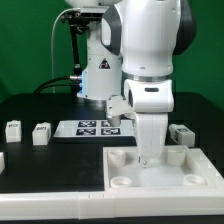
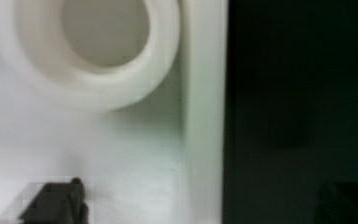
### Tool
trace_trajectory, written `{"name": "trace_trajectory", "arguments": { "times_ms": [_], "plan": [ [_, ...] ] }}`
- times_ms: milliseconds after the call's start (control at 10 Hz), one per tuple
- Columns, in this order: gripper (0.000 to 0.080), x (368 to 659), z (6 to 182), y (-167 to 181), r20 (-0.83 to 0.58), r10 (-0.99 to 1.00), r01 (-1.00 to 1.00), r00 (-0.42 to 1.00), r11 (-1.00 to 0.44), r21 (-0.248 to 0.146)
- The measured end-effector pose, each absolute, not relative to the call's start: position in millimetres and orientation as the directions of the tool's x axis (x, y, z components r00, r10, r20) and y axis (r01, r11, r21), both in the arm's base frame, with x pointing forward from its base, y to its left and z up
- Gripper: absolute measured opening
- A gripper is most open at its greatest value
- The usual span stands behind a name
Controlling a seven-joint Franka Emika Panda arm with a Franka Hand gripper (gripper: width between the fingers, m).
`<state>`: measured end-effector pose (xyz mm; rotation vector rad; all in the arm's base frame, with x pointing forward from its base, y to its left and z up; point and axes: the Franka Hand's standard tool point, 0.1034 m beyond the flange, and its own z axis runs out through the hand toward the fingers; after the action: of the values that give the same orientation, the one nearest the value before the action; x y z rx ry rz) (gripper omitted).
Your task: Assemble one leg
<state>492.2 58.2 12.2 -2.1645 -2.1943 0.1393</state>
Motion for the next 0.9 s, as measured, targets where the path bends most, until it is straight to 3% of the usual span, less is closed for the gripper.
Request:
{"name": "trace_trajectory", "arguments": {
  "times_ms": [200, 600, 900],
  "plan": [
    [0.0649, 490.1, 14.2, 59.5, -0.029, 0.999, 0.994, 0.036, -0.039, -0.099],
    [0.0649, 453.1, 50.8, 77.7, -0.067, 0.953, 0.952, 0.296, -0.3, -0.058],
    [0.0649, 452.5, 48.6, 77.1, -0.067, 0.945, 0.944, 0.319, -0.323, -0.062]
  ]
}}
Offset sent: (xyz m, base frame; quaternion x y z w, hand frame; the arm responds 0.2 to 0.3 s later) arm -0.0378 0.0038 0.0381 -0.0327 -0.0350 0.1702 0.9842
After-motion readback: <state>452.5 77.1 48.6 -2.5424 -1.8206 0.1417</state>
